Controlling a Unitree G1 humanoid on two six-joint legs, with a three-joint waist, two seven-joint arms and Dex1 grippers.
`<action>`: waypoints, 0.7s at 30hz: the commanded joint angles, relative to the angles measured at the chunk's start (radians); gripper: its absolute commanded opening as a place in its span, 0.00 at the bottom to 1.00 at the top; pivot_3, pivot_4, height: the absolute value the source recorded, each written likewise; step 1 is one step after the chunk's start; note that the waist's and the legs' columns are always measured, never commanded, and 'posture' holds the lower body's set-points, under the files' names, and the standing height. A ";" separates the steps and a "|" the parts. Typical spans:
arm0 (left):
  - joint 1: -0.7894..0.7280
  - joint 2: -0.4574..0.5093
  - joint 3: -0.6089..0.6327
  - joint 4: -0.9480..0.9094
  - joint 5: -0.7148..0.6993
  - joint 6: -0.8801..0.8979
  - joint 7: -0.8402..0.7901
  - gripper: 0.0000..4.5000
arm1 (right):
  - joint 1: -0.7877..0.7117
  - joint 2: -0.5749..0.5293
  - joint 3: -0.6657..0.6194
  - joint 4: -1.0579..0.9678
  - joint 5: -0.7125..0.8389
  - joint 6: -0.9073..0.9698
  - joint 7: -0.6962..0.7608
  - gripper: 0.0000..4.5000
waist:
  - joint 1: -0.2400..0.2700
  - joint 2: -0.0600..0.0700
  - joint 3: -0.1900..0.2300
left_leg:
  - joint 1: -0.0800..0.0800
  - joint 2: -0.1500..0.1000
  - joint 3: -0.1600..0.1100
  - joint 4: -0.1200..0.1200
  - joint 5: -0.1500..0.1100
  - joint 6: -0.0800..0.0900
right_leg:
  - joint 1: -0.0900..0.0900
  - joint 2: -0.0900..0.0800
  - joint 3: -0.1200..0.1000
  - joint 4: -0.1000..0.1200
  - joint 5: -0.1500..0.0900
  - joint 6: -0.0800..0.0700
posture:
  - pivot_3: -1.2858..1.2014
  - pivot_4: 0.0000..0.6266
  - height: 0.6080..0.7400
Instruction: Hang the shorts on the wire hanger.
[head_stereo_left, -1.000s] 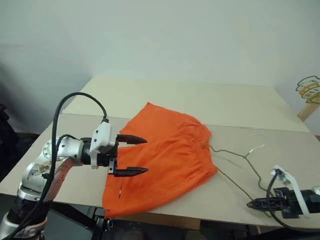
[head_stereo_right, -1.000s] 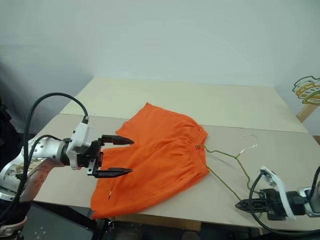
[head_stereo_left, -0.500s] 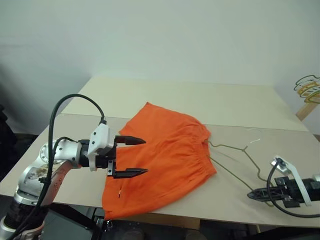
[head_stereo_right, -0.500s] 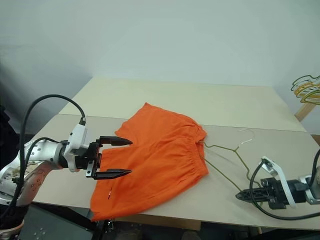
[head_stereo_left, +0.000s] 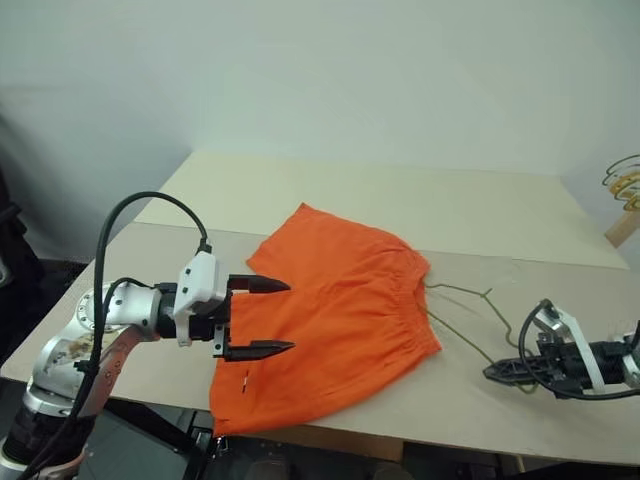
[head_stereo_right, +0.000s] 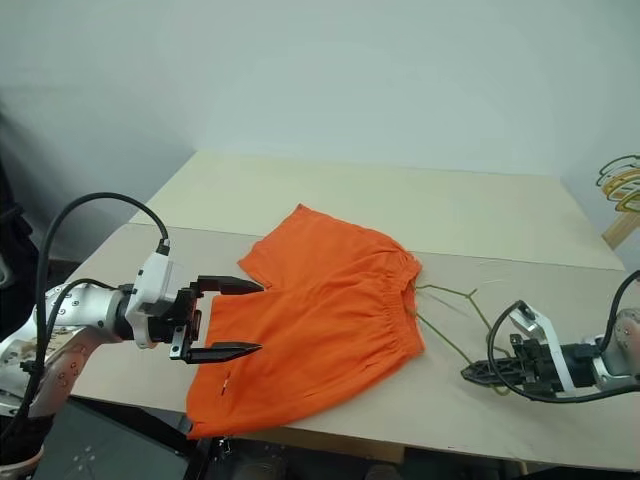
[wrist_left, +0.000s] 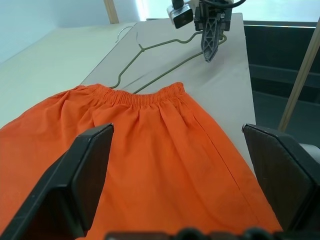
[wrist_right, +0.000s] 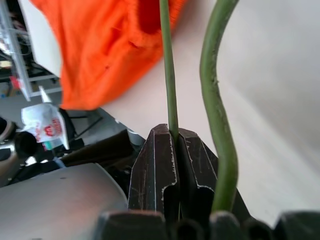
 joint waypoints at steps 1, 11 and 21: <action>-0.009 0.006 0.022 -0.023 -0.009 -0.019 0.007 0.99 | -0.067 0.045 -0.025 0.025 0.058 0.011 -0.049 0.00 | -0.002 0.000 0.000 | 0.000 0.000 0.000 0.000 0.000 0.000 | 0.000 0.000 0.000 0.000 0.000 0.000 | 0.56 0.00 1.00; -0.067 -0.006 0.012 0.007 -0.023 -0.003 0.022 0.99 | -0.168 0.244 -0.155 0.239 0.000 0.011 -0.298 0.00 | 0.004 0.000 0.000 | -0.002 -0.001 0.000 0.000 0.001 -0.001 | -0.001 0.000 -0.001 0.000 0.000 0.000 | 0.55 0.00 1.00; -0.089 -0.013 -0.006 0.025 -0.029 -0.003 0.020 0.99 | -0.125 0.329 -0.239 0.201 0.066 0.011 -0.334 0.00 | -0.005 0.000 0.000 | -0.002 -0.001 0.000 0.000 0.001 -0.001 | -0.001 0.001 -0.001 0.000 0.000 0.001 | 0.55 0.00 1.00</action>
